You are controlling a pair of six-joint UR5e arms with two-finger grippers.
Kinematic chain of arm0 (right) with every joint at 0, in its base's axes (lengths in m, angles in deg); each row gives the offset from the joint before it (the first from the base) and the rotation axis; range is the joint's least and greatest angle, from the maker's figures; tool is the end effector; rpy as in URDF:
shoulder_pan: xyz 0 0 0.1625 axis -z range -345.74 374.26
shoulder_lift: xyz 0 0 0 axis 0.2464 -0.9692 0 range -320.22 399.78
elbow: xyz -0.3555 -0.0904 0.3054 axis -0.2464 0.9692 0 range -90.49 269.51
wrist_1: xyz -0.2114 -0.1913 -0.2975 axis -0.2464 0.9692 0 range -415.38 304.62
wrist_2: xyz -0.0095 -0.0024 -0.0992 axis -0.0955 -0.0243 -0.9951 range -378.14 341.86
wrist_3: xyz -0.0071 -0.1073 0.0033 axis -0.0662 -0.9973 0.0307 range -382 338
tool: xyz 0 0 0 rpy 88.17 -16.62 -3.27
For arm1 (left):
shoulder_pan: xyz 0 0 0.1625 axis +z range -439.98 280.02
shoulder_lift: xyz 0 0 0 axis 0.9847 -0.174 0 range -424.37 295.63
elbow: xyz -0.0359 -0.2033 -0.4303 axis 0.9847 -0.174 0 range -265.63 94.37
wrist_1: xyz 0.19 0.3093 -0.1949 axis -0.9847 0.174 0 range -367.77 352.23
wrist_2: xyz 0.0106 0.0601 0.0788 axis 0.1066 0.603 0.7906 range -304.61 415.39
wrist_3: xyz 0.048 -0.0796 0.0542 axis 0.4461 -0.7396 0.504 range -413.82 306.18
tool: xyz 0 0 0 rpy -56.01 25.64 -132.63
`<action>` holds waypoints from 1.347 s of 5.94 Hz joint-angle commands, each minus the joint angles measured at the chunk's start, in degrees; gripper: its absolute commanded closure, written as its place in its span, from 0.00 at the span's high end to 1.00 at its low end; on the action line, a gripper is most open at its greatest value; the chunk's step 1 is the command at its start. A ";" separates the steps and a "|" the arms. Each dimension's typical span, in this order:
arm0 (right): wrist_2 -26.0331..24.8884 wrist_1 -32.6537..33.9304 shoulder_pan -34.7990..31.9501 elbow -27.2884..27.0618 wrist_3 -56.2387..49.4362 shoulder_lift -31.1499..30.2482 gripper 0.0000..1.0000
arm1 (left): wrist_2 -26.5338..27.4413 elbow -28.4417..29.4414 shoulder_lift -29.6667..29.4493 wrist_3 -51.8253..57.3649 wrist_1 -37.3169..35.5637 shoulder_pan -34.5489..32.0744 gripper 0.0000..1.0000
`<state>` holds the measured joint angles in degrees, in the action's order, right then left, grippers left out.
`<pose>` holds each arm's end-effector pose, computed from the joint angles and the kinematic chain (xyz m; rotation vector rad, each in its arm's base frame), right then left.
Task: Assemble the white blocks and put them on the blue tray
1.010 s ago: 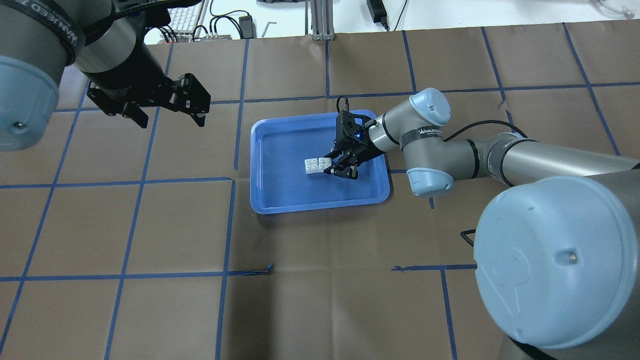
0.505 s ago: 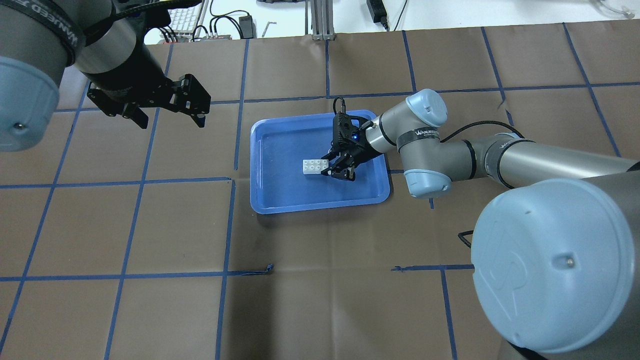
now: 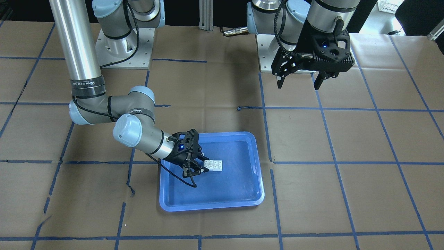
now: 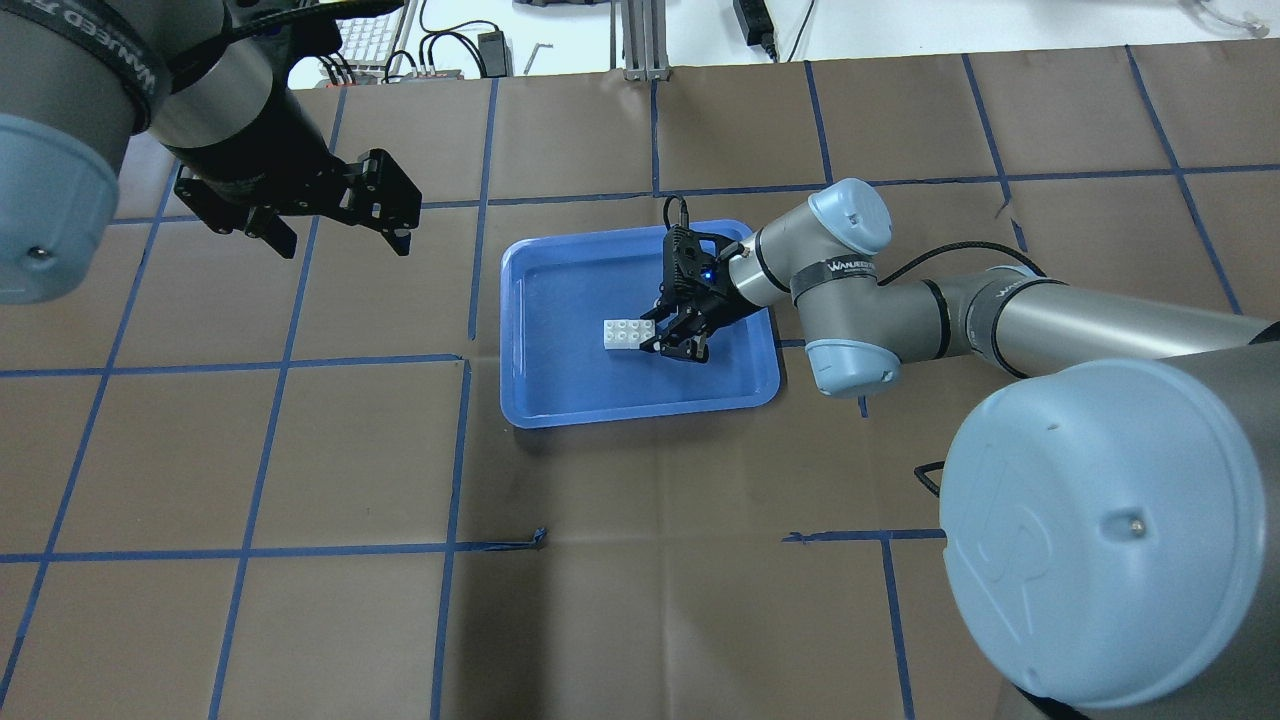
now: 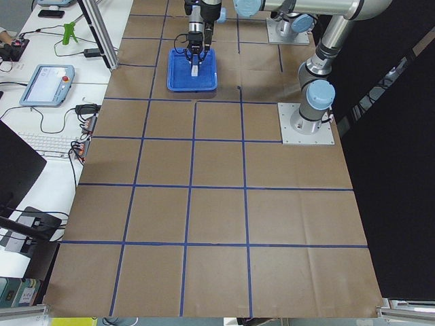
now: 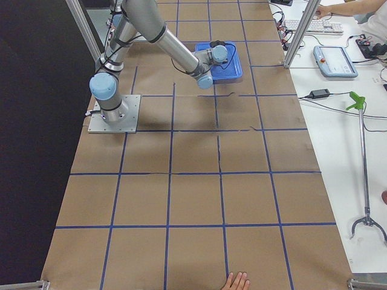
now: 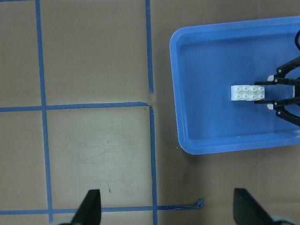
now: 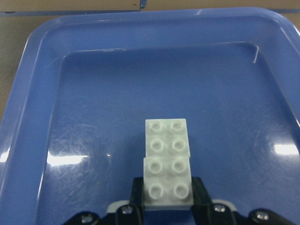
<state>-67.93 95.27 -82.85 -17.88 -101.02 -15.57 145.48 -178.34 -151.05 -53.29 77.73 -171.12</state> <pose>0.2782 -0.5922 0.1814 -1.8052 1.8277 -0.7087 -0.1425 -0.4683 0.5449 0.0457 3.1369 -0.1403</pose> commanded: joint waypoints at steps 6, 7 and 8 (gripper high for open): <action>0.04 0.08 0.00 0.08 0.17 0.16 0.44 | 0.00 -0.10 0.01 0.00 -0.06 0.00 0.99; 0.04 0.08 0.00 0.17 0.78 0.16 0.46 | 0.00 -0.10 0.01 0.00 -0.06 0.00 0.99; 0.04 0.08 0.00 0.17 0.79 0.16 0.47 | 0.00 -0.10 0.10 0.00 -0.06 0.00 0.99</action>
<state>-67.89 95.35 -82.86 -17.73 -100.37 -15.42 145.48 -178.44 -151.00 -53.29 77.66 -171.12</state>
